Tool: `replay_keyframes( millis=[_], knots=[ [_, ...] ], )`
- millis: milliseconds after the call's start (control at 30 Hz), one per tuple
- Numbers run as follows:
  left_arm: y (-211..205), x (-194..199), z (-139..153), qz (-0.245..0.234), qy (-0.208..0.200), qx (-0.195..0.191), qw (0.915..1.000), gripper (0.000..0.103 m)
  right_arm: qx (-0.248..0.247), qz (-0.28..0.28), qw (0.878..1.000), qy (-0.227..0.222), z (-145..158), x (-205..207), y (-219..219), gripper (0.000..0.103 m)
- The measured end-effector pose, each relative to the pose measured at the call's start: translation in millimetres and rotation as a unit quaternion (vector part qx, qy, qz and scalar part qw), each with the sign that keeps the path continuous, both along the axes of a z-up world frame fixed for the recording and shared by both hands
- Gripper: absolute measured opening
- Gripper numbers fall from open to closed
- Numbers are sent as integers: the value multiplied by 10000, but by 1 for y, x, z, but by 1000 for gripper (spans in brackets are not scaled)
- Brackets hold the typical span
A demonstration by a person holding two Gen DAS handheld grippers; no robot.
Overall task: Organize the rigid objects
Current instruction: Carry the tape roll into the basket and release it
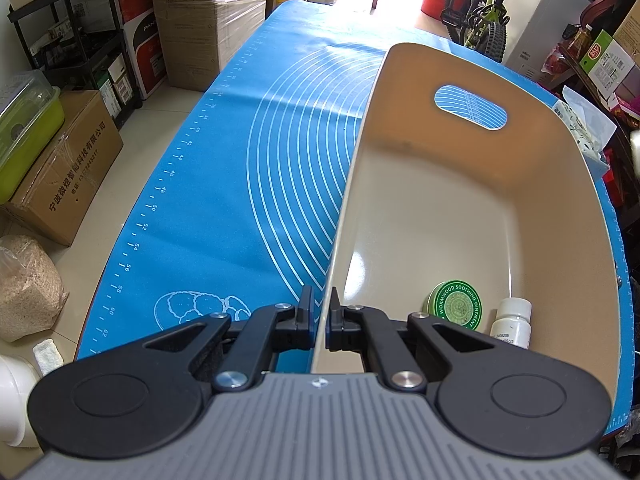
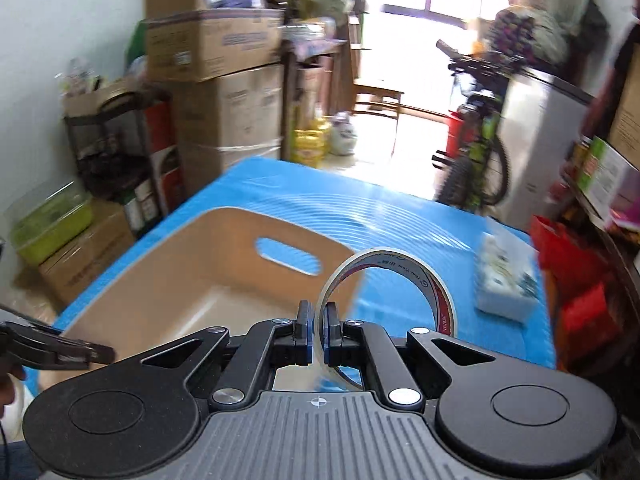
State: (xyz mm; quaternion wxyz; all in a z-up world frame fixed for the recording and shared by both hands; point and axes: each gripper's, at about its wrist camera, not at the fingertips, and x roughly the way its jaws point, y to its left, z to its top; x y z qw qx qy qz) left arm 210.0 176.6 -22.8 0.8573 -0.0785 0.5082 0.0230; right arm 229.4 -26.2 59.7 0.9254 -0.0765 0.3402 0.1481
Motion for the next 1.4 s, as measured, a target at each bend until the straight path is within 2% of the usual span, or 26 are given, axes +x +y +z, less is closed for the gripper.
replay_keyframes(
  millis=[200, 567, 767, 967, 1033, 1067, 1133, 1400],
  knots=[
    [0, 0, 0, 1, 1, 0, 10000, 6, -193, 433, 9989, 67, -12, 7, 48, 17],
    [0, 0, 0, 3, 2, 4, 10000, 6, -344, 944, 9916, 809, -55, 7, 102, 17],
    [0, 0, 0, 3, 3, 4, 10000, 6, -567, 1085, 9848, 1233, -77, 8, 117, 17],
    [0, 1, 0, 1, 4, 9, 10000, 6, -749, 1001, 9787, 1626, -94, 9, 120, 19],
    [0, 1, 0, -2, 6, 10, 10000, 6, -721, 995, 9798, 1578, -93, 7, 118, 34],
    [0, 1, 0, -1, 5, 5, 10000, 6, -690, 979, 9806, 1552, -92, 6, 116, 38],
    [-1, 1, 0, -2, 4, 5, 10000, 6, -557, 940, 9833, 1456, -88, 4, 111, 56],
    [-1, 1, 0, -2, 5, 10, 10000, 6, 44, 646, 9947, 800, -51, -5, 73, 66]
  ],
)
